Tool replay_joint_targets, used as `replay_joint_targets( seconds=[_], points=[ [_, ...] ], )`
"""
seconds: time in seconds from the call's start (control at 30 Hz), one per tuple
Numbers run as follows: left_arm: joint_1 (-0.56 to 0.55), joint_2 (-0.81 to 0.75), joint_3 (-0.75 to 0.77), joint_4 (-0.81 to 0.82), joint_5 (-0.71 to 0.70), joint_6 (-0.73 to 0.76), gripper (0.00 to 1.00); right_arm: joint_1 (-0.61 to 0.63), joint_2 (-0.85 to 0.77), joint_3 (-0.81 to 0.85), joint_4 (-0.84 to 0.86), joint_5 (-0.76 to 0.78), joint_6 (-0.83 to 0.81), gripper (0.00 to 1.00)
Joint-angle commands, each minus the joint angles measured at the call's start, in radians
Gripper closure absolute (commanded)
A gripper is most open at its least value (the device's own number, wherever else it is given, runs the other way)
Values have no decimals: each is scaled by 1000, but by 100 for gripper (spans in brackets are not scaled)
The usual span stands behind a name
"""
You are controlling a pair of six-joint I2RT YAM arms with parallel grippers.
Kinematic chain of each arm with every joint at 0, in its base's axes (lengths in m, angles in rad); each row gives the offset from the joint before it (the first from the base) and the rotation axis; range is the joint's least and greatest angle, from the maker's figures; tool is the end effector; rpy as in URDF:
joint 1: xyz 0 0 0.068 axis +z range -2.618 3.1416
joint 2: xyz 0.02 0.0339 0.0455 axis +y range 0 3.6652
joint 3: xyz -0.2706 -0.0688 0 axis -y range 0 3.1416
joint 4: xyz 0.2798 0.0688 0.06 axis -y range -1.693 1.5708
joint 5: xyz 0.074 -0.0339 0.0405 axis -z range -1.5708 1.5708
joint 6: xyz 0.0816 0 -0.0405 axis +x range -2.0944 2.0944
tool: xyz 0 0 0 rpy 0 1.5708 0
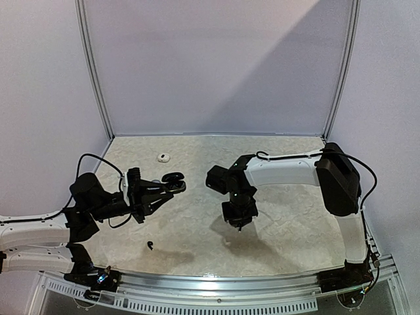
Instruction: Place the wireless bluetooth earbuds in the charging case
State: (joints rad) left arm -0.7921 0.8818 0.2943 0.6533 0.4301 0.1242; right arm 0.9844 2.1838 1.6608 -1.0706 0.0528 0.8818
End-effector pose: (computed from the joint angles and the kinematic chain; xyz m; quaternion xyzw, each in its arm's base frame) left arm 0.1598 -0.2104 0.2270 0.4350 0.5300 -0.3716 0.6260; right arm 0.2496 0.3679 0.0916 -0.0516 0.9983 -0.0249 0.0144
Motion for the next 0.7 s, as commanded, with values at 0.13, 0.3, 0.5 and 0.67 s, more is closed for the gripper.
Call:
replay_joint_targets(
  seconds=[0.13, 0.3, 0.5, 0.67],
  points=[
    [-6, 3, -8, 9, 9, 2, 100, -11, 25, 1, 1, 11, -35, 96],
    [-5, 15, -7, 26, -7, -10, 100, -11, -86, 72, -17, 167, -114, 100],
    [-6, 50, 12, 79, -90, -4, 100, 98, -404, -23, 394, 374, -467, 100],
    [-16, 71, 21, 106, -193, 30, 100, 192, -672, -360, 1045, 257, -799, 100]
  ],
)
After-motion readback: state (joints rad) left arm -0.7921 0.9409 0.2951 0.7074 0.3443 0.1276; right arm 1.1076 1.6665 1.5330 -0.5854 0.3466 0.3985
